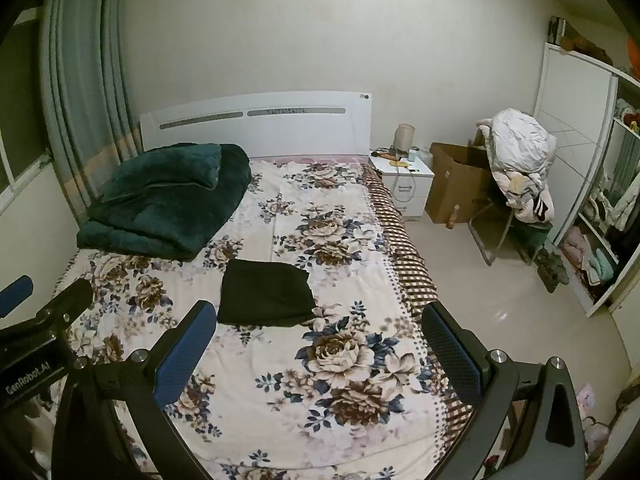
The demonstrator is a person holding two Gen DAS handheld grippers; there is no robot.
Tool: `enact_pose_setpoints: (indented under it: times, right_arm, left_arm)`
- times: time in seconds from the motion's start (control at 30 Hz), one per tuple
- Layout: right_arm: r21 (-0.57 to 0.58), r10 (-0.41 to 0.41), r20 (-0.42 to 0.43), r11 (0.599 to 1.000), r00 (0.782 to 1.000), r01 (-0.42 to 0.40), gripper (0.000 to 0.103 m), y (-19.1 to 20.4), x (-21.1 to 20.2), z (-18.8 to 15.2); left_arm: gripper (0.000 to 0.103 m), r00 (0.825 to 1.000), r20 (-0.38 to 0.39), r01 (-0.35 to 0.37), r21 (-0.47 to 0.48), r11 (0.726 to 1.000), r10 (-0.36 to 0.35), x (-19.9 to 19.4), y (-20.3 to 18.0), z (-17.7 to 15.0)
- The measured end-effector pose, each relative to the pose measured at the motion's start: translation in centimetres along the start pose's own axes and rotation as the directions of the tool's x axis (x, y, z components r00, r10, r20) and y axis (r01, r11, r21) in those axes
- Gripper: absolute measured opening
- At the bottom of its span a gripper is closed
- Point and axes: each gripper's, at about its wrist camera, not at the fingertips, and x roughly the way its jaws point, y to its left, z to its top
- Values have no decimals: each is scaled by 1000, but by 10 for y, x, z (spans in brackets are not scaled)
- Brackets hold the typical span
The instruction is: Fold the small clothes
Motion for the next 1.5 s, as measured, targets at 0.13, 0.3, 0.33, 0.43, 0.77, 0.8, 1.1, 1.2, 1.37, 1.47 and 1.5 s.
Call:
enact_pose_setpoints:
  times: [0.13, 0.3, 0.33, 0.43, 0.77, 0.8, 1.1, 1.2, 1.37, 1.47, 1.5]
  right_arm:
    - [0, 5, 3, 1000, 1000, -5, 103, 0, -2, 2]
    - [-2, 9, 16, 1000, 1000, -9, 103, 6, -7, 6]
    - [-2, 12, 17, 1000, 1000, -12, 103, 7, -8, 8]
    - [2, 10, 18, 1000, 1000, -10, 103, 8, -11, 5]
    - [6, 6, 19, 1000, 1000, -6, 103, 10, -13, 3]
    - [8, 4, 20, 1000, 1000, -4, 103, 9, -14, 0]
    - [11, 2, 24, 1000, 1000, -2, 103, 13, -19, -2]
    - [14, 0, 24, 1000, 1000, 0, 103, 13, -21, -5]
    - [12, -3, 29, 1000, 1000, 3, 103, 16, -22, -3]
    - [13, -4, 30, 1000, 1000, 3, 103, 17, -22, -4]
    - [13, -5, 29, 1000, 1000, 4, 103, 17, -22, -4]
  left_arm:
    - [103, 1000, 1, -1, 1, 1000, 1, -1, 0, 0]
    - [103, 1000, 1, 2, -1, 1000, -2, -1, 0, -1]
    - [103, 1000, 2, 1, -3, 1000, -1, -2, 0, -1]
    - [103, 1000, 3, 2, -1, 1000, -2, -2, 0, -1]
    - [103, 1000, 8, 2, -2, 1000, -2, -5, -1, -1]
    - [103, 1000, 8, 1, -2, 1000, -1, -5, -1, -1]
    - [103, 1000, 8, -4, -6, 1000, 4, -7, 0, -2]
    - [103, 1000, 9, -3, -5, 1000, 3, -8, 0, -2]
    - [103, 1000, 11, -4, -4, 1000, 4, -8, 0, -2]
    - [103, 1000, 10, -4, -6, 1000, 4, -8, 0, -2]
    - [103, 1000, 8, -3, -6, 1000, 4, -8, 0, -3]
